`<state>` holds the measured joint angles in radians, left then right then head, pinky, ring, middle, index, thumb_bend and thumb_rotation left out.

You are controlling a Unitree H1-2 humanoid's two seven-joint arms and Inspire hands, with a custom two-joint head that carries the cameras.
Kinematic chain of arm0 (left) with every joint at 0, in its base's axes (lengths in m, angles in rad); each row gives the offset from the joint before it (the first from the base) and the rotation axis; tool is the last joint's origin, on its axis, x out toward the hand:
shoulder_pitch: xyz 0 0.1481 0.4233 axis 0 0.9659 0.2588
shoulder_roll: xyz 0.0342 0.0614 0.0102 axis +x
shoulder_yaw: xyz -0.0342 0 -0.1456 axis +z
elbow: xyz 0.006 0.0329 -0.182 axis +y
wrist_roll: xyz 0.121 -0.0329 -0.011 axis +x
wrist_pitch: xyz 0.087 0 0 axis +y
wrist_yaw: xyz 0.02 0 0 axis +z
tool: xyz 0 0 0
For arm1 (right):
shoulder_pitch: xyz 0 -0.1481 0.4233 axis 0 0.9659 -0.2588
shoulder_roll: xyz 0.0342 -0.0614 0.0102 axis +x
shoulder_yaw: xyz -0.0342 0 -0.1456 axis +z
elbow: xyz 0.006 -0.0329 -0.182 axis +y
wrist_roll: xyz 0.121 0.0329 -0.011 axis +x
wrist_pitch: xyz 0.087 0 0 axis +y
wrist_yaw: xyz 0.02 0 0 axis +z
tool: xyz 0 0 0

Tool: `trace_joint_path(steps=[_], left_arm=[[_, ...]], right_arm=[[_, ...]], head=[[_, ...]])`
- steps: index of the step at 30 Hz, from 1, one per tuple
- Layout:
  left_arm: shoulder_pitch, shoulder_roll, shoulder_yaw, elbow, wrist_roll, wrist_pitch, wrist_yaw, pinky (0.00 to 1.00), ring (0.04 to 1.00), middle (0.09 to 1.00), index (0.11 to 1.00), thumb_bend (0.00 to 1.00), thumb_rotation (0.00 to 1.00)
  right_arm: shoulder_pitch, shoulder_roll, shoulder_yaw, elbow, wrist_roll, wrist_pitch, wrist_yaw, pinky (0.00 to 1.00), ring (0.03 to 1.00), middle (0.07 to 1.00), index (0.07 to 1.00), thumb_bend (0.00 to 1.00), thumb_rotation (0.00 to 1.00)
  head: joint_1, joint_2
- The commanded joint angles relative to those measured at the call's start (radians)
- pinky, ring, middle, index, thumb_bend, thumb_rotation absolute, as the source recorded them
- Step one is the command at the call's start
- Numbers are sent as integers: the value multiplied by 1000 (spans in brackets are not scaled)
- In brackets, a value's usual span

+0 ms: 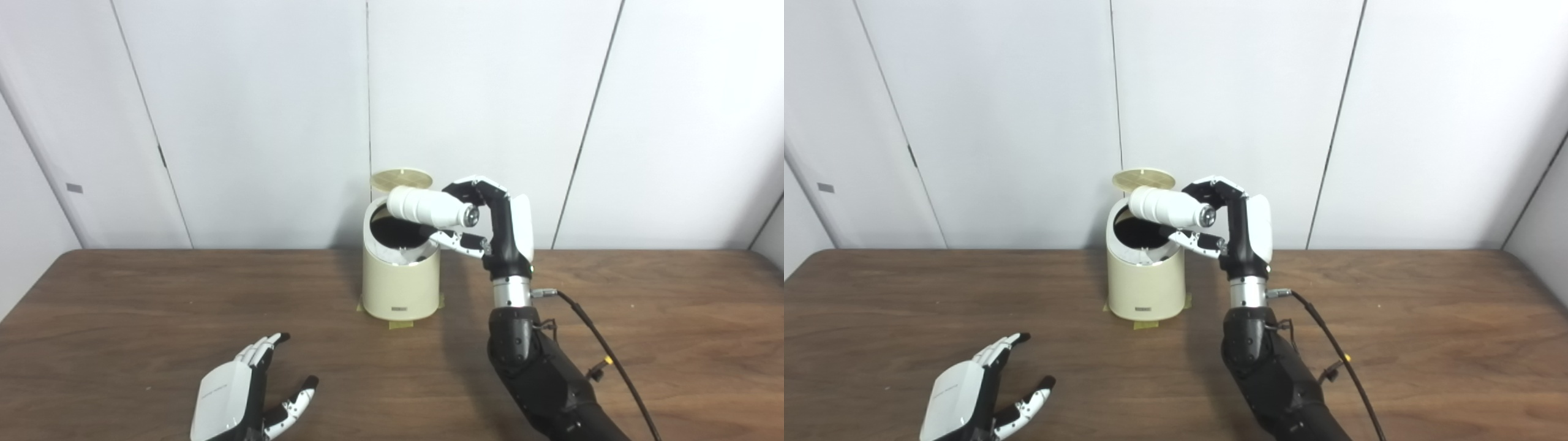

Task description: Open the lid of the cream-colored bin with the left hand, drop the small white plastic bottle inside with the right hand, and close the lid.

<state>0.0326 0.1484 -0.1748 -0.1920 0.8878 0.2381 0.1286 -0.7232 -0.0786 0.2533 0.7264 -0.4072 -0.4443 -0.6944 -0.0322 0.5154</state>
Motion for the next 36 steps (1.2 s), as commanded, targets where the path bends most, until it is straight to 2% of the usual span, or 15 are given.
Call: trace_joint_path(steps=[1,12,26,36], left_arm=[[-18,5,-1,0,-3,-9,2,795,879,876,868,532,484],[-20,3,-5,1,1,-9,2,794,880,878,873,535,495],[-21,-1,-10,-10,8,1,-3,800,887,884,882,527,512],[-20,-6,-9,-9,14,1,-5,801,887,883,882,534,501]], right_arm=[[-33,-14,-19,-47,4,-25,17,414,462,493,468,517,0],[3,-4,-72,-91,0,-20,111,416,470,493,469,518,0],[4,14,-107,-92,-9,3,164,416,470,499,466,517,0],[5,28,-126,-122,-17,58,183,430,466,503,470,520,0]], head=[[-2,0],[5,2],[9,3],[10,4]])
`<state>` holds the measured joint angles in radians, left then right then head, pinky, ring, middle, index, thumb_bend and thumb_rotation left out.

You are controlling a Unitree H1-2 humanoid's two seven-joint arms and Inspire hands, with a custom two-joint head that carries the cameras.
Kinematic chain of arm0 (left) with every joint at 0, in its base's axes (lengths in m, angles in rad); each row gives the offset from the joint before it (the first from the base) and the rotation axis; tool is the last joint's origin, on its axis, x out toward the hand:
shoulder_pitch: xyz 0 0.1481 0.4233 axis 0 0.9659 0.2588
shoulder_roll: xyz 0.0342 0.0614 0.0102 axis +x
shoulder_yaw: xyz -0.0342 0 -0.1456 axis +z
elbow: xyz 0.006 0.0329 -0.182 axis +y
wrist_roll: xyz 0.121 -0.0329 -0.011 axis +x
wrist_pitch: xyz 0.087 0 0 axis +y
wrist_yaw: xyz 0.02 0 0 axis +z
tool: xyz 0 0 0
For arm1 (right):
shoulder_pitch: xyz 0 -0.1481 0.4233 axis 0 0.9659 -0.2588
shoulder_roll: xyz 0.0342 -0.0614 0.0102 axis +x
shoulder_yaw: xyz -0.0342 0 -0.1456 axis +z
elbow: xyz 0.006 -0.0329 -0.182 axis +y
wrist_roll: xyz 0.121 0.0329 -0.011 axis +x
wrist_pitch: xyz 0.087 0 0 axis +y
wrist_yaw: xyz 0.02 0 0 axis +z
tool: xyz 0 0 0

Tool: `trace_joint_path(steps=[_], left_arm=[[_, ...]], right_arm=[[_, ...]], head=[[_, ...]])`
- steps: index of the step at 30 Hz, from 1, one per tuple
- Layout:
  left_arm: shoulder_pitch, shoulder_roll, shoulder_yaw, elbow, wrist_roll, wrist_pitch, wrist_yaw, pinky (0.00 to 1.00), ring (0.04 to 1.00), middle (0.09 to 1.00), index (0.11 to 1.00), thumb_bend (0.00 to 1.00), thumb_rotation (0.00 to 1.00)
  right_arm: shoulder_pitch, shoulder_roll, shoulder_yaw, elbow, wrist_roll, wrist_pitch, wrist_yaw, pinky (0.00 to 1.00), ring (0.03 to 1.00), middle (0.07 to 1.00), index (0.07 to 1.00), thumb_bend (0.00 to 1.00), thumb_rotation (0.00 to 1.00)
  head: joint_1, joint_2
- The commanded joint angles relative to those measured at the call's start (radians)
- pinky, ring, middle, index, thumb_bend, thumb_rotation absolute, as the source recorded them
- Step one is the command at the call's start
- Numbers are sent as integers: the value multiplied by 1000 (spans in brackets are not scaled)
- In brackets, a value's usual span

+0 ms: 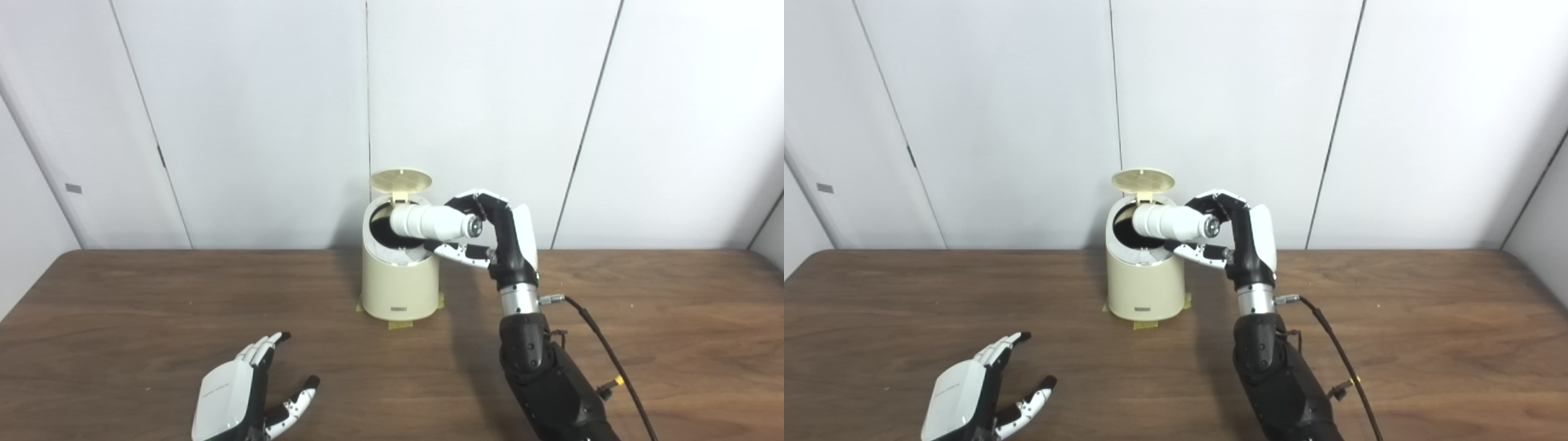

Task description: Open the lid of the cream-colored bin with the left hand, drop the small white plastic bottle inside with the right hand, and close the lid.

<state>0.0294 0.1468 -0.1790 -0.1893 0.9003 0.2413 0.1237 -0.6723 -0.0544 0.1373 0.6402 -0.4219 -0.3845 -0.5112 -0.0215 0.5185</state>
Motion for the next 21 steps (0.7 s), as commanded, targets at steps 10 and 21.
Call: trace_joint_path(steps=[10,21], left_arm=[[-15,-4,-4,-9,-4,-10,9,795,881,878,874,543,487],[-16,-8,-8,-5,1,-6,10,795,881,877,873,545,482]], right_arm=[[-43,12,-15,-47,-7,28,-1,508,553,501,479,530,0],[-41,10,-24,-50,-1,43,11,479,537,494,484,531,0]], head=[[0,1],[1,2]])
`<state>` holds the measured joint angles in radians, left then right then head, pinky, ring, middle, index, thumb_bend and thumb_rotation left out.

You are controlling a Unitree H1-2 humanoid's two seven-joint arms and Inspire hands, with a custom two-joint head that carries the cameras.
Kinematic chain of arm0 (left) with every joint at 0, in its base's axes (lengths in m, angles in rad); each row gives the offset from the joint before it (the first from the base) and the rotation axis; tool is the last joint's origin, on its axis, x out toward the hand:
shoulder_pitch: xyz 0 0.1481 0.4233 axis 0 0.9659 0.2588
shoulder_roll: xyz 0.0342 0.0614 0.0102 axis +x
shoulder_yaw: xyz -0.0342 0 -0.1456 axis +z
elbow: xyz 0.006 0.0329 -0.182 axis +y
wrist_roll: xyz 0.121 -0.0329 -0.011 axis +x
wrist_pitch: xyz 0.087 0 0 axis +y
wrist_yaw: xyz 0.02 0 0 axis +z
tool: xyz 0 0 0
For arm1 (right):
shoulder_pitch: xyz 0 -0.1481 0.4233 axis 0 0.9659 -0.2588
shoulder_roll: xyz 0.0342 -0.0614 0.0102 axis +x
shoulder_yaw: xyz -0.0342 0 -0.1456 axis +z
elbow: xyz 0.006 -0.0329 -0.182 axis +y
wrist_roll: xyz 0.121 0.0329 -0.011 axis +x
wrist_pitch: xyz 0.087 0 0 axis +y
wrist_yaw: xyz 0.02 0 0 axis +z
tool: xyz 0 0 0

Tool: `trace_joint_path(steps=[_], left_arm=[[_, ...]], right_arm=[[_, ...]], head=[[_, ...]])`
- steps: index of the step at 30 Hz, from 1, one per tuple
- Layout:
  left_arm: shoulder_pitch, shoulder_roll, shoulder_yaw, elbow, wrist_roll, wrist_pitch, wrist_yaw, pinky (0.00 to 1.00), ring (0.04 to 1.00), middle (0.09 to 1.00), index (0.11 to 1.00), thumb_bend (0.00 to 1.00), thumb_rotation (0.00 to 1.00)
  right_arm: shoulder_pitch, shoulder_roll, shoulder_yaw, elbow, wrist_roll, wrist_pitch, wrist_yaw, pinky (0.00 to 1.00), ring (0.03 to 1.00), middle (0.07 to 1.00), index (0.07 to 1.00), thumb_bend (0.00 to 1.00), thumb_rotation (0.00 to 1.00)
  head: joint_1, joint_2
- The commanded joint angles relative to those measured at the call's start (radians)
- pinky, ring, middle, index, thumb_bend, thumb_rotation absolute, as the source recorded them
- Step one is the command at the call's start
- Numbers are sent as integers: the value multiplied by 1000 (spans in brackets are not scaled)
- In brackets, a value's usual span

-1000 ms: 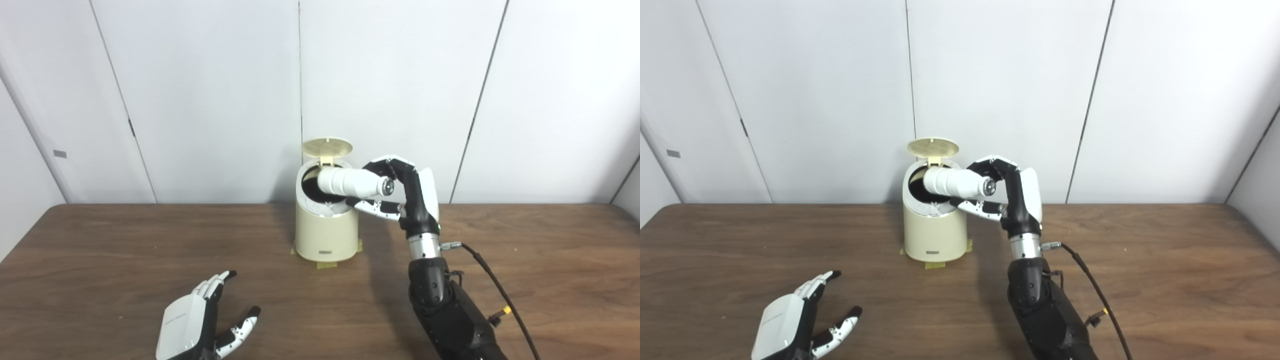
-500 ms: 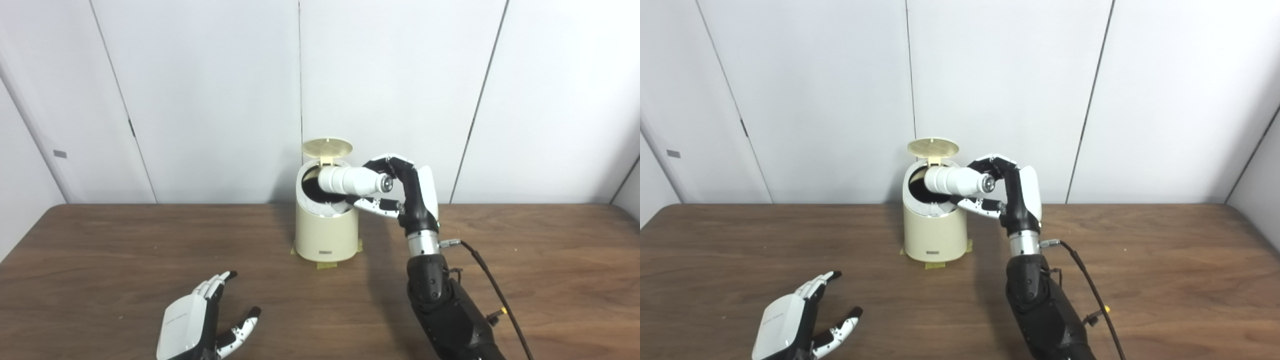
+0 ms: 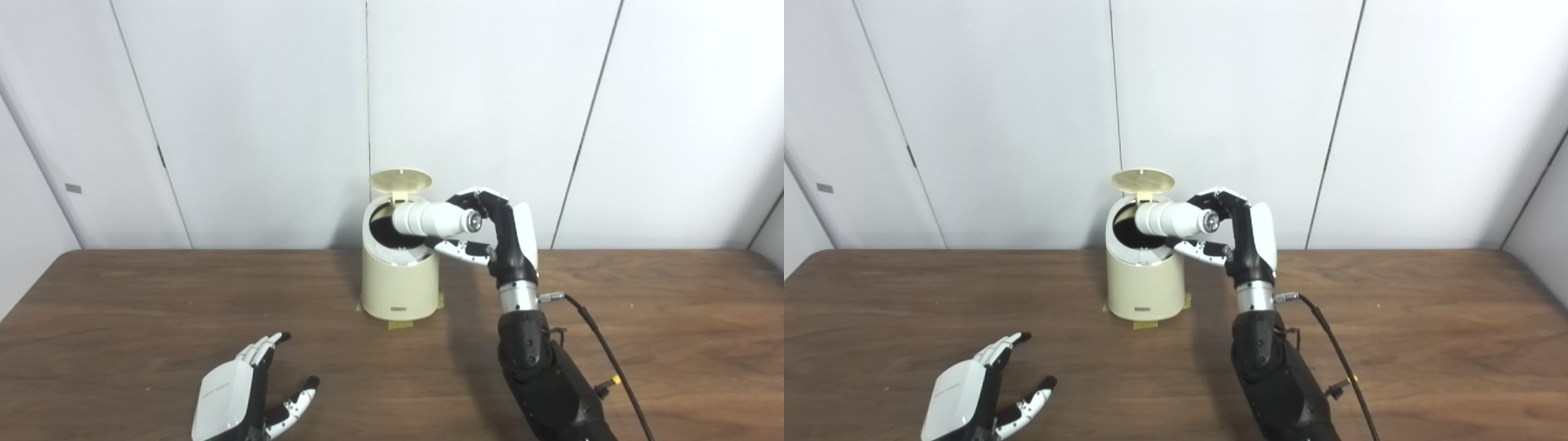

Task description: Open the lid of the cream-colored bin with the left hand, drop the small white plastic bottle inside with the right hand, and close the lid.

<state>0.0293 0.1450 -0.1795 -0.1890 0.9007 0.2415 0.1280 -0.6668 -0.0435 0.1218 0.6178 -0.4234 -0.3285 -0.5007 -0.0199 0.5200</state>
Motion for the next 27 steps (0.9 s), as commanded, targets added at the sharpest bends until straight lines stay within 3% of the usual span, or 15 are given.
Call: trace_joint_path(steps=[1,22,24,27], left_arm=[[-16,-7,-8,-5,0,-6,6,797,882,878,875,545,485],[-24,-12,-16,-3,6,1,10,796,880,876,873,548,458],[-24,-13,-16,-2,5,2,12,793,878,875,871,552,456],[-26,-13,-18,0,6,2,14,791,878,874,871,555,449]], right_arm=[[-47,-2,-9,-26,2,-14,1,482,539,495,484,531,0],[-51,-7,-11,-40,6,26,41,492,554,493,488,531,3],[-53,-8,-11,-40,7,27,43,492,556,548,489,525,110],[-54,-8,-12,-41,8,35,48,505,566,569,490,524,138]], head=[[-1,0],[2,-3],[3,-4],[3,-4]])
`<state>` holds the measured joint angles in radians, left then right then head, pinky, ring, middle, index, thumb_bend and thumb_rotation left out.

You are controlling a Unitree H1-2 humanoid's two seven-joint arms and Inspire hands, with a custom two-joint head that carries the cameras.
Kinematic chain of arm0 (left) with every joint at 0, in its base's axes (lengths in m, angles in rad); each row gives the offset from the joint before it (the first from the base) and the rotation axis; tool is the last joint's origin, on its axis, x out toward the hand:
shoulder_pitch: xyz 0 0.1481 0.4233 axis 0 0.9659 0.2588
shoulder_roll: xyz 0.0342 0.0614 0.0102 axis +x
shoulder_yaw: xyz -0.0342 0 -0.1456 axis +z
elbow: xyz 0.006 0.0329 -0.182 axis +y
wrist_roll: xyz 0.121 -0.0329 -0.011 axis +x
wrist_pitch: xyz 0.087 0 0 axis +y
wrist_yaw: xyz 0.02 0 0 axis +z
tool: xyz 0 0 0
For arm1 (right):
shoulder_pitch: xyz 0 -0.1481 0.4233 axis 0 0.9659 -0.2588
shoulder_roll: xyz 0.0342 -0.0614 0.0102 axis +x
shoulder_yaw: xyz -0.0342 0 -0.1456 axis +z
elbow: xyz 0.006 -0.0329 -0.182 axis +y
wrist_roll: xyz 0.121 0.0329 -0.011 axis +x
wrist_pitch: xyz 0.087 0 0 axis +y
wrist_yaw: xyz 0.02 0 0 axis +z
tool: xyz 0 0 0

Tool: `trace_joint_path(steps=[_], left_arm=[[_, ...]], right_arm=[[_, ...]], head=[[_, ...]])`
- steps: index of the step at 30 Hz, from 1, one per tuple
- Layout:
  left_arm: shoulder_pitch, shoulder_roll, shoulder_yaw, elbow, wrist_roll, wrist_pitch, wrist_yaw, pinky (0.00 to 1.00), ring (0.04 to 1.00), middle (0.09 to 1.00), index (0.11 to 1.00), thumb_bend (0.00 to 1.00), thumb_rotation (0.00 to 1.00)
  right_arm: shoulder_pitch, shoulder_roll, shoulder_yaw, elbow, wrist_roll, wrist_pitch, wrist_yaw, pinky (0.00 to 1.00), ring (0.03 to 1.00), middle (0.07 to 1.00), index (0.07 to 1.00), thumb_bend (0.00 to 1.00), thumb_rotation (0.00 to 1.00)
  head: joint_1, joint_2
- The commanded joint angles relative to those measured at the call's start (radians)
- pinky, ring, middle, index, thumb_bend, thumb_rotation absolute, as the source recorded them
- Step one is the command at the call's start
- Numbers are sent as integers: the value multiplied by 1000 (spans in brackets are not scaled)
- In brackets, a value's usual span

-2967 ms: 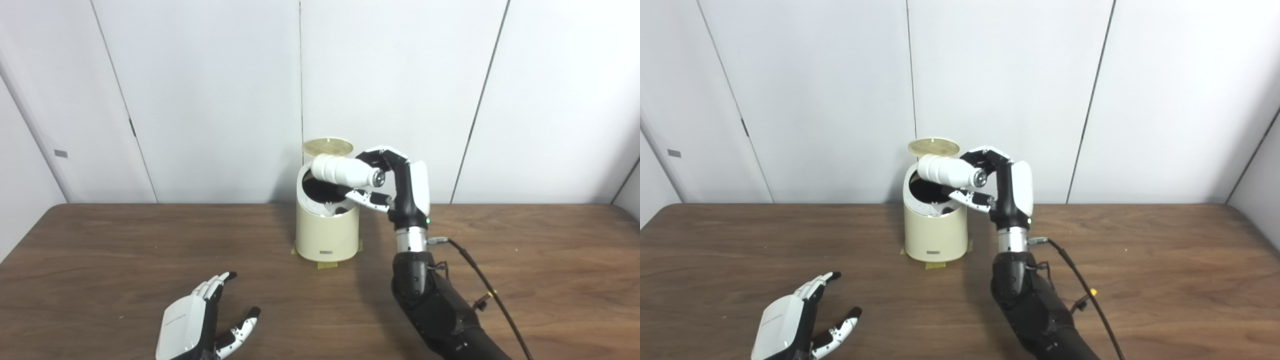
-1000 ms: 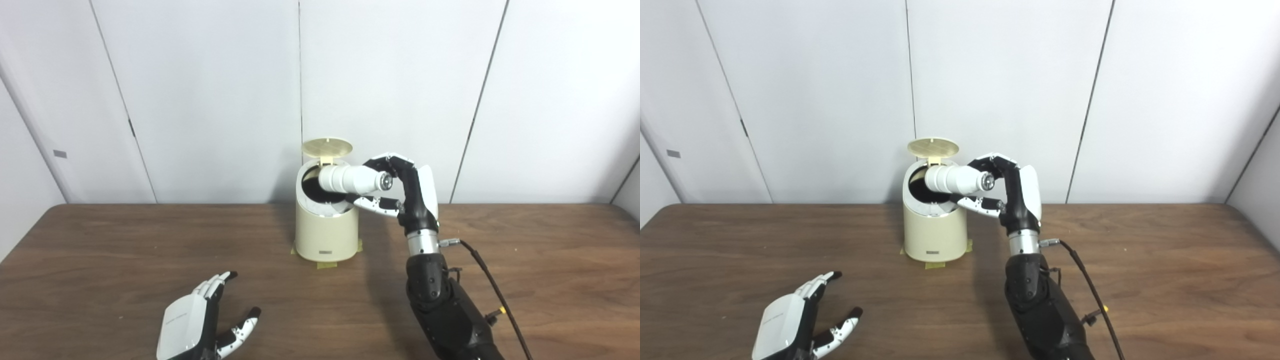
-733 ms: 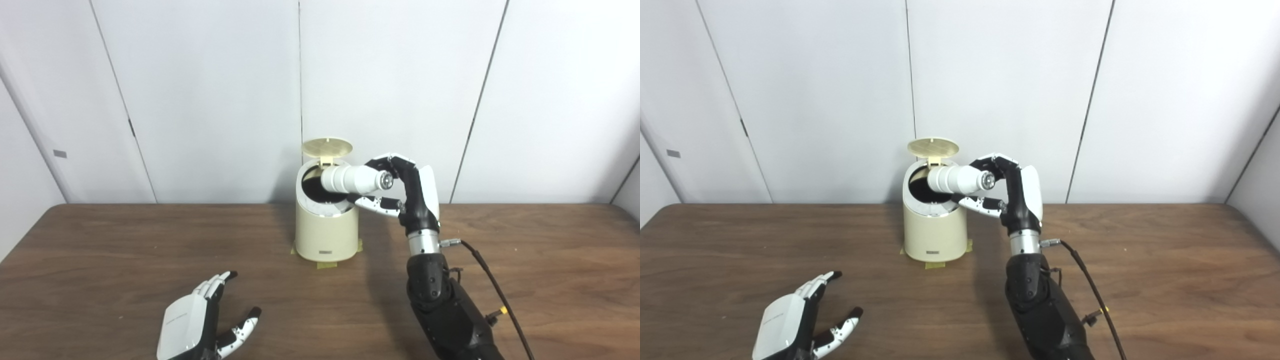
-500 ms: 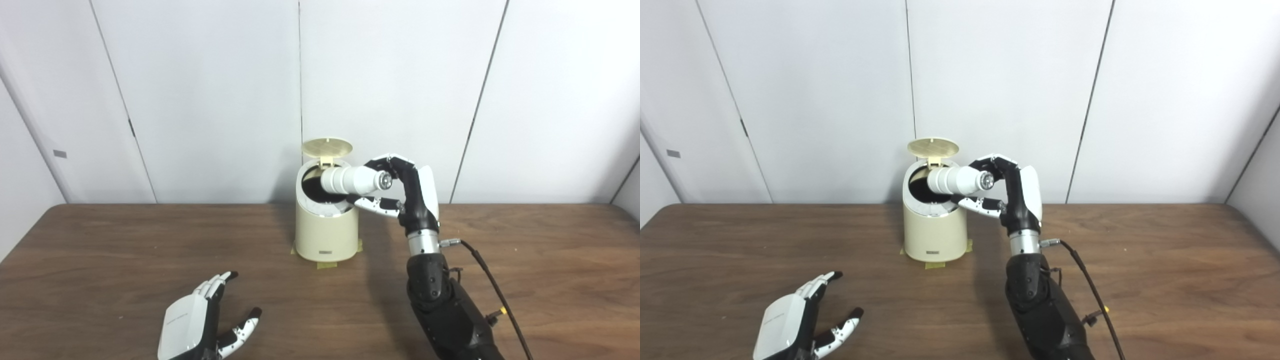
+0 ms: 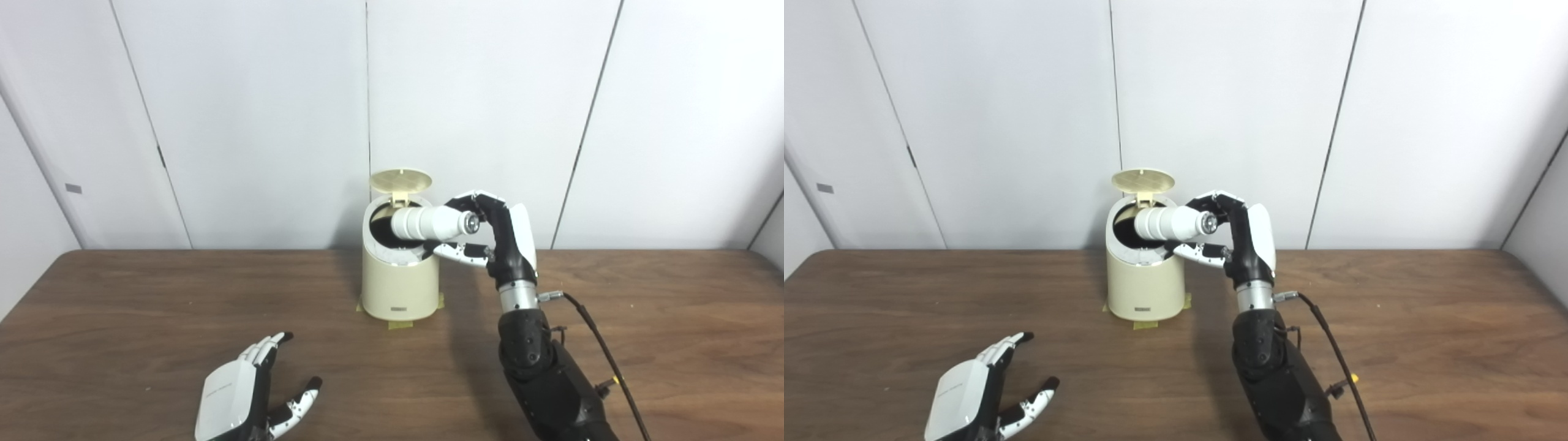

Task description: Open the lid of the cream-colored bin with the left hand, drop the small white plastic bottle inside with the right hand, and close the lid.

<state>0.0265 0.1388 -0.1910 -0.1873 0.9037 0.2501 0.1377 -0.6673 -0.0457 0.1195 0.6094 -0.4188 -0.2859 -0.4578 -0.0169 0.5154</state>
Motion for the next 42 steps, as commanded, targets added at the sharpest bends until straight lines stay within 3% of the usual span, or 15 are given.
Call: trace_joint_path(steps=[1,2,3,5,20,28,31,33,34,36,40,42], left_arm=[[-23,-7,-6,-2,2,-7,5,790,877,874,871,556,448],[-23,-7,-6,-2,0,-7,6,792,878,875,871,557,448],[-23,-8,-5,-2,-1,-6,6,794,879,875,872,560,447],[-23,-8,-5,-3,0,-4,6,793,878,875,871,561,444],[-24,-6,-6,0,-1,-7,7,798,882,878,877,562,462],[-24,-6,-7,-4,0,0,1,805,887,882,879,558,474],[-24,-6,-7,-3,-1,-4,5,801,884,880,877,557,470],[-24,-5,-7,-3,0,-3,4,802,884,880,878,557,468],[-24,-5,-7,-2,0,-3,4,801,884,879,878,556,473],[-25,-4,-6,0,-2,-5,7,798,882,877,875,555,476],[-26,-2,-6,2,-1,-5,6,797,881,877,874,550,484],[-26,-2,-5,1,-2,-4,4,796,881,876,874,547,487]], right_arm=[[-54,-6,-9,-36,3,-1,8,508,569,572,490,524,140],[-54,-6,-8,-41,1,6,10,512,573,578,490,524,142],[-54,-5,-7,-44,-1,10,12,519,579,583,542,777,151],[-54,-5,-6,-45,-3,16,14,530,589,591,576,923,164],[-53,-4,2,-39,-12,18,13,572,627,621,641,999,246],[-45,-2,-1,-54,-13,29,13,573,626,622,637,980,239],[-40,2,-13,-44,-1,-15,-15,563,613,609,617,963,243],[-34,11,-29,-42,10,-50,-47,503,550,554,552,909,255],[-30,16,-38,-43,15,-65,-63,460,511,516,517,721,207],[-19,21,-55,-47,23,-105,-92,354,407,428,483,562,166],[27,19,-89,-93,62,-169,-109,240,280,329,472,514,153],[66,14,-98,-140,91,-181,-95,232,285,418,487,519,45]], head=[[0,0],[0,0],[0,0],[1,0],[0,-1],[0,-1],[0,-1],[0,-1],[0,-1],[-3,-1],[-4,-4],[1,0]])
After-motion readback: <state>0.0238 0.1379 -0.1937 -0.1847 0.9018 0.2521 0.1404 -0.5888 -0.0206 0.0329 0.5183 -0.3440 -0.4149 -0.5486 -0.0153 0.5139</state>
